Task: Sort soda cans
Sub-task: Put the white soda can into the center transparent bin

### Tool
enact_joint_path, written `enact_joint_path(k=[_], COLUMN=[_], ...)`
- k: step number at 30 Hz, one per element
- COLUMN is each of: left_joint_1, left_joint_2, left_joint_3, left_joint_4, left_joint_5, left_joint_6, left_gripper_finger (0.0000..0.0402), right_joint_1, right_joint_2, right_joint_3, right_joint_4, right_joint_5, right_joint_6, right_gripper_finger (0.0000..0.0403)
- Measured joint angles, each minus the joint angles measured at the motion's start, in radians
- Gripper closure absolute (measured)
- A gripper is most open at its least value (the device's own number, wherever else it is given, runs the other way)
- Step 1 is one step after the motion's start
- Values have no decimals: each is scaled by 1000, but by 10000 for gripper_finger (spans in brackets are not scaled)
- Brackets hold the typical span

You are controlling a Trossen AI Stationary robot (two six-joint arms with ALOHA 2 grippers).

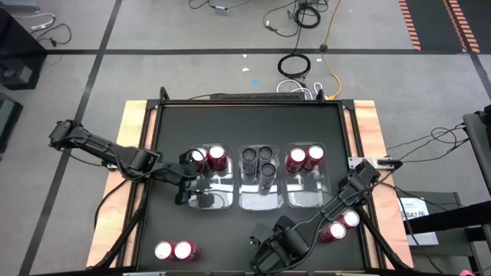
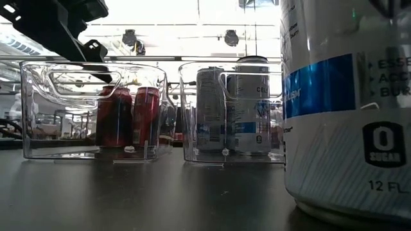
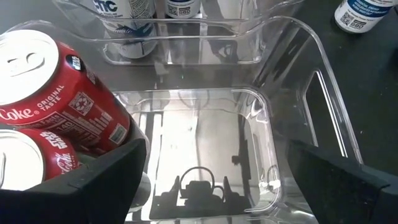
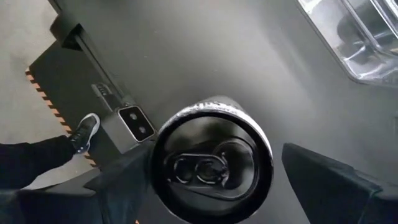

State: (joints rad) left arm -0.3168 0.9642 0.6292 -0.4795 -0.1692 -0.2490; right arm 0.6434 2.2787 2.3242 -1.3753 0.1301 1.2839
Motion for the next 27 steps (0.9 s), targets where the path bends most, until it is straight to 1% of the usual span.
enact_joint_path(k=[23,27], left_joint_1=[0,0], left_joint_2=[0,0], left_joint_3=[0,0], left_joint_4=[-1,-1], left_joint_5=[0,0], left_joint_6=[3,1], left_gripper_finger=[9,9], right_joint_1=[-7,-9], right_joint_2=[16,16], right_joint_3=[-2,-2], right_joint_4=[30,29], right_joint_5=[-8,-37], right_joint_6=[42,64], right_gripper_finger=[57,57])
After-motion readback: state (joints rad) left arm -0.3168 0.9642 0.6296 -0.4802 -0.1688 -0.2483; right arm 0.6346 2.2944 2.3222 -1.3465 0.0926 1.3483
